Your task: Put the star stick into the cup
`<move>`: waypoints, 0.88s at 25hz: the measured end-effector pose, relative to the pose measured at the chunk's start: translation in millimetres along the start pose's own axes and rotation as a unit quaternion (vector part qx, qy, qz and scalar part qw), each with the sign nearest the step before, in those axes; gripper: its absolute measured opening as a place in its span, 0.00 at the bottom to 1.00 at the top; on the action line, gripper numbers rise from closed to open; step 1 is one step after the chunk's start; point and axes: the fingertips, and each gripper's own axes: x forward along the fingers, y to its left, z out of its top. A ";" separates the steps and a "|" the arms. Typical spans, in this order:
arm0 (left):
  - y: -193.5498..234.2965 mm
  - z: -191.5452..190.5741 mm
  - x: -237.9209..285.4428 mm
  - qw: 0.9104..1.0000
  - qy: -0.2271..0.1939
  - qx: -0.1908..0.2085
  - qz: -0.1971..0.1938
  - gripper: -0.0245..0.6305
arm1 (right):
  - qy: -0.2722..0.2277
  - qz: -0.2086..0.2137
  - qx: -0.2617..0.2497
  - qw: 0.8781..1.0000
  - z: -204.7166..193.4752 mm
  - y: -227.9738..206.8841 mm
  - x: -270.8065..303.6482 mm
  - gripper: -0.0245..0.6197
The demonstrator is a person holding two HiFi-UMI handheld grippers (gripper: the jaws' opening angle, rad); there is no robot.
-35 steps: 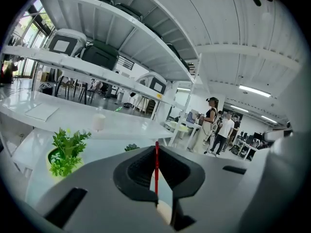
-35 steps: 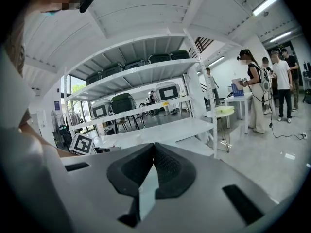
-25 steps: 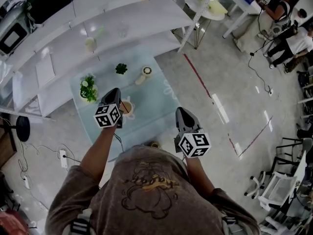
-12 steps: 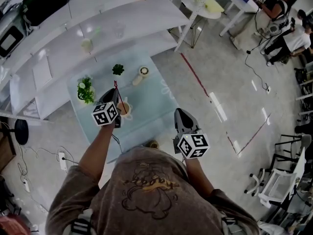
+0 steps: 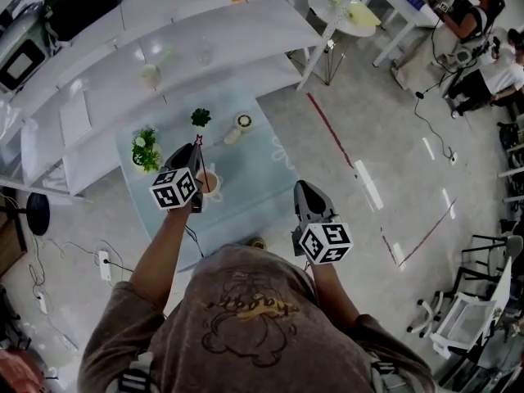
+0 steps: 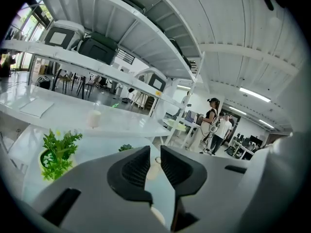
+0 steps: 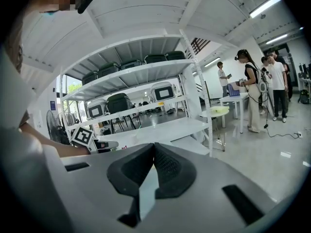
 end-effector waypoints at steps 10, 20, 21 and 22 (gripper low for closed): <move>-34.6 47.7 -53.9 0.999 -0.042 0.019 -0.021 0.14 | 0.007 0.068 -0.016 0.997 5.6 25.7 34.2 0.04; -64.6 55.5 -111.9 0.995 -0.079 0.051 -0.017 0.14 | 0.007 0.107 -0.035 0.994 10.1 42.6 40.5 0.04; -67.0 54.6 -116.9 0.995 -0.083 0.058 -0.014 0.14 | 0.007 0.108 -0.037 0.993 10.1 43.0 39.8 0.04; -69.4 53.8 -121.6 0.994 -0.087 0.064 -0.013 0.14 | 0.007 0.109 -0.038 0.993 10.0 43.2 39.1 0.04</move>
